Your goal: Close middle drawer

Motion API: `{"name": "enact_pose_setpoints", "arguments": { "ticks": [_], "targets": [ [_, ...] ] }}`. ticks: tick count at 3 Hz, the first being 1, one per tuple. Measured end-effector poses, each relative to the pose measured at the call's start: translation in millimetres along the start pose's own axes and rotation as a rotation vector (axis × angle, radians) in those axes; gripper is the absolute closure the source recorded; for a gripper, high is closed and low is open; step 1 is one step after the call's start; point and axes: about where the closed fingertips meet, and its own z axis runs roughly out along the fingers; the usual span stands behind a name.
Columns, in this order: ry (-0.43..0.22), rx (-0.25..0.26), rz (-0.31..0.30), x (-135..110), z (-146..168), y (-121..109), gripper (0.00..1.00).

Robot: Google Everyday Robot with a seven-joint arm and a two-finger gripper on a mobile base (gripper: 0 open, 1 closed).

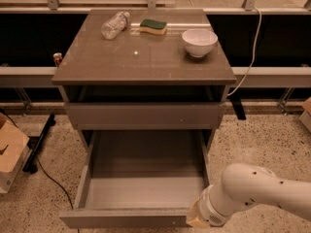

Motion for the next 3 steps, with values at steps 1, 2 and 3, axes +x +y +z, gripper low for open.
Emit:
{"name": "enact_pose_setpoints", "arguments": {
  "ticks": [1, 2, 3],
  "targets": [
    [0.005, -0.012, 0.002, 15, 49, -8, 1.00],
    [-0.002, -0.034, 0.013, 25, 80, -13, 1.00],
    [-0.022, -0.049, 0.039, 34, 107, -22, 1.00]
  ]
}}
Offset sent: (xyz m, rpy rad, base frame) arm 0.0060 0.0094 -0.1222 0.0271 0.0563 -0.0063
